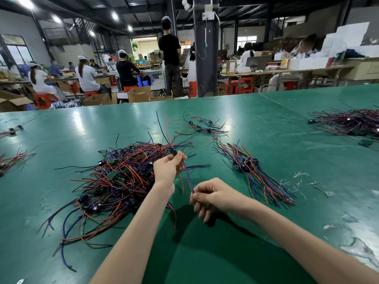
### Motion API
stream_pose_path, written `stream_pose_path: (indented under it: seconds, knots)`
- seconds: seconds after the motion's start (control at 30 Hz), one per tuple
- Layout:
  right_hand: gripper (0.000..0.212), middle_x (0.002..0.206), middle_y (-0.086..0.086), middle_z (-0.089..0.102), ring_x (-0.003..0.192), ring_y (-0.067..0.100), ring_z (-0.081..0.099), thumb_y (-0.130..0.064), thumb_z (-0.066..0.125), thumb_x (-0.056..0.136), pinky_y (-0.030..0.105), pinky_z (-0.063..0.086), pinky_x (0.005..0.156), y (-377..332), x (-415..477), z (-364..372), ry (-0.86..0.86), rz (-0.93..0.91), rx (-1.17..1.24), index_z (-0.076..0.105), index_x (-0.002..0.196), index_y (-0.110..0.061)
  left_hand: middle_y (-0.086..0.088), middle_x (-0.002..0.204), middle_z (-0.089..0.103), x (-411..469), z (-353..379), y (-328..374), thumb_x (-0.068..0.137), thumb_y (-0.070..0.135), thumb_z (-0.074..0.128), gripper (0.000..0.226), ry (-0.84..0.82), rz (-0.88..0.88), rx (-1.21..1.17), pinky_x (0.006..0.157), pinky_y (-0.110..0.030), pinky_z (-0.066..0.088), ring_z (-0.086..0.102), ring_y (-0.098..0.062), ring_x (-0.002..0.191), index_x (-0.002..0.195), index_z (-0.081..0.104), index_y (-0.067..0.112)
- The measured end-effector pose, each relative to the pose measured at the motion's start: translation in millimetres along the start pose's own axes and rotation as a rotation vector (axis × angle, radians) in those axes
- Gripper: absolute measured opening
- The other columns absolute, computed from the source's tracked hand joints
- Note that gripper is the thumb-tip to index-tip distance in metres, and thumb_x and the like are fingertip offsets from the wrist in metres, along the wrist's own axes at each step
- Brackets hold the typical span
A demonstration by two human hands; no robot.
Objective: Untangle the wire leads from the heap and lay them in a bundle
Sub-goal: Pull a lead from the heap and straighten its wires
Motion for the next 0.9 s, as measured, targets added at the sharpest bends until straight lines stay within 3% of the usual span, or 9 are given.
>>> stream_pose_path:
  seconds: [0.1, 0.17, 0.27, 0.33, 0.47, 0.63, 0.73, 0.83, 0.9]
  knots:
    - [0.018, 0.080, 0.007, 0.070, 0.044, 0.012, 0.056, -0.014, 0.049, 0.097, 0.018, 0.039, 0.033, -2.8, -0.8, -6.9, -0.074, 0.014, -0.028, 0.061, 0.086, -0.006, 0.007, 0.051, 0.061, -1.8, 6.1, -0.5, 0.091, 0.010, 0.061, 0.019, -0.038, -0.025, -0.033, 0.050, -0.014, 0.047, 0.047, -0.002, 0.044, 0.073, 0.066, 0.003]
    - [0.028, 0.089, 0.009, 0.073, 0.036, 0.011, 0.049, -0.028, 0.048, 0.096, 0.015, 0.028, 0.030, -2.6, -0.5, -17.6, -0.073, 0.044, -0.030, 0.065, 0.090, -0.006, 0.006, 0.050, 0.061, -5.1, 14.8, -0.9, 0.091, 0.009, 0.059, 0.018, -0.087, -0.059, -0.076, 0.047, -0.013, 0.046, 0.048, -0.002, 0.042, 0.076, 0.064, 0.001]
    - [0.047, 0.091, 0.012, 0.074, 0.029, 0.008, 0.037, -0.045, 0.050, 0.092, 0.012, 0.017, 0.030, -2.9, 2.5, -45.0, 0.093, 0.055, -0.037, 0.068, 0.092, -0.002, 0.003, 0.053, 0.064, -13.7, 30.7, -5.3, 0.090, 0.009, 0.060, 0.015, -0.175, -0.127, -0.105, 0.049, -0.015, 0.048, 0.052, -0.003, 0.044, 0.078, 0.063, 0.001]
    - [0.048, 0.090, 0.012, 0.073, 0.028, 0.006, 0.032, -0.045, 0.056, 0.089, 0.011, 0.015, 0.031, -2.6, 3.3, -60.5, 0.219, 0.032, -0.020, 0.068, 0.093, 0.002, 0.001, 0.057, 0.066, -23.0, 43.5, -12.6, 0.090, 0.011, 0.060, 0.016, -0.242, -0.162, -0.064, 0.053, -0.018, 0.049, 0.053, -0.007, 0.049, 0.076, 0.064, 0.003]
    - [0.038, 0.089, 0.027, 0.070, 0.029, 0.005, 0.028, -0.031, 0.064, 0.088, 0.014, 0.016, 0.030, -2.7, 2.5, -70.1, 0.350, -0.037, 0.048, 0.069, 0.089, 0.006, -0.002, 0.057, 0.061, -40.4, 64.0, -28.1, 0.088, 0.015, 0.063, 0.020, -0.329, -0.173, 0.051, 0.042, -0.021, 0.039, 0.048, -0.011, 0.041, 0.070, 0.062, 0.006]
    - [0.025, 0.078, 0.025, 0.070, 0.029, 0.003, 0.022, -0.023, 0.062, 0.090, 0.015, 0.015, 0.030, -2.8, 3.1, -73.6, 0.416, -0.095, 0.070, 0.072, 0.071, -0.008, -0.004, 0.065, 0.065, -39.4, 62.9, -28.7, 0.086, 0.015, 0.066, 0.020, -0.313, -0.164, 0.055, 0.057, -0.025, 0.047, 0.053, -0.015, 0.054, 0.067, 0.062, 0.009]
    - [0.026, 0.072, 0.022, 0.070, 0.029, 0.002, 0.033, -0.019, 0.061, 0.091, 0.011, 0.023, 0.033, -7.1, 4.1, -70.7, 0.391, -0.141, 0.006, 0.072, 0.070, -0.008, -0.005, 0.065, 0.064, -37.3, 60.6, -24.3, 0.088, 0.012, 0.064, 0.024, -0.305, -0.126, 0.068, 0.061, -0.029, 0.046, 0.053, -0.019, 0.060, 0.064, 0.061, 0.007]
    - [0.027, 0.063, 0.006, 0.070, 0.047, -0.003, 0.054, -0.019, 0.062, 0.091, 0.006, 0.038, 0.054, -11.1, 6.8, -57.9, 0.317, -0.174, -0.091, 0.071, 0.067, -0.010, -0.005, 0.066, 0.057, -30.5, 51.0, -16.6, 0.088, 0.012, 0.064, 0.026, -0.251, -0.064, 0.129, 0.059, -0.026, 0.042, 0.046, -0.014, 0.058, 0.062, 0.062, 0.009]
    - [0.028, 0.062, 0.003, 0.070, 0.057, 0.001, 0.059, -0.020, 0.062, 0.091, 0.015, 0.044, 0.066, -11.3, 8.7, -50.8, 0.288, -0.182, -0.137, 0.070, 0.064, -0.017, -0.001, 0.063, 0.054, -25.0, 43.6, -12.2, 0.088, 0.012, 0.064, 0.024, -0.215, -0.033, 0.157, 0.055, -0.019, 0.041, 0.042, -0.009, 0.056, 0.064, 0.063, 0.010]
Point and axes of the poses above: each hand's wrist, its own x-axis towards the middle knuckle, its own z-axis out of the palm, y = z × x, the point moved 10 cm from there along x, towards the middle knuckle
